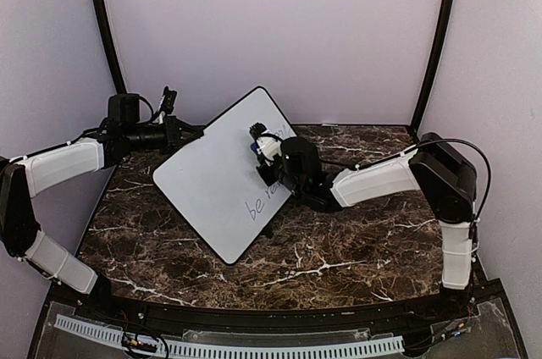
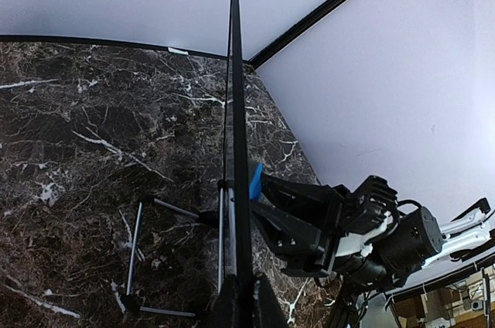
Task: Erase the whiteboard
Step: Erase the whiteboard at the center of the board.
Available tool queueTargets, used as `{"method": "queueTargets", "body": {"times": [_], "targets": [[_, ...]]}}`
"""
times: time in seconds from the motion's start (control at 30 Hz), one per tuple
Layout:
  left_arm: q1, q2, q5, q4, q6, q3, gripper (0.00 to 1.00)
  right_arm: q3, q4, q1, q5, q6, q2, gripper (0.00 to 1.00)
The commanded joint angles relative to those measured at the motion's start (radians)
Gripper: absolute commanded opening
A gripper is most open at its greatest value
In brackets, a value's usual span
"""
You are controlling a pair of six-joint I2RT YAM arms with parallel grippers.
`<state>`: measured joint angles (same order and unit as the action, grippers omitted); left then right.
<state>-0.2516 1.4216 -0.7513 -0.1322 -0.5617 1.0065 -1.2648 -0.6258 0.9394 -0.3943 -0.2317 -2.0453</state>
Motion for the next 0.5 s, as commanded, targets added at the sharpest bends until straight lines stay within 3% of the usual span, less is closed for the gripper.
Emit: {"method": "queueTargets", "body": {"times": [0.0, 0.2, 0.47], "targets": [[-0.046, -0.026, -0.179, -0.057, 0.025, 0.005, 0.00, -0.040, 0.105, 0.075, 0.063, -0.015, -0.026, 0.22], [-0.046, -0.033, -0.182, -0.057, 0.026, 0.006, 0.00, -0.038, 0.114, 0.060, -0.008, -0.004, -0.038, 0.22], [-0.048, -0.034, -0.190, -0.062, 0.020, 0.004, 0.00, -0.047, 0.186, -0.069, -0.056, 0.099, -0.078, 0.22]]}}
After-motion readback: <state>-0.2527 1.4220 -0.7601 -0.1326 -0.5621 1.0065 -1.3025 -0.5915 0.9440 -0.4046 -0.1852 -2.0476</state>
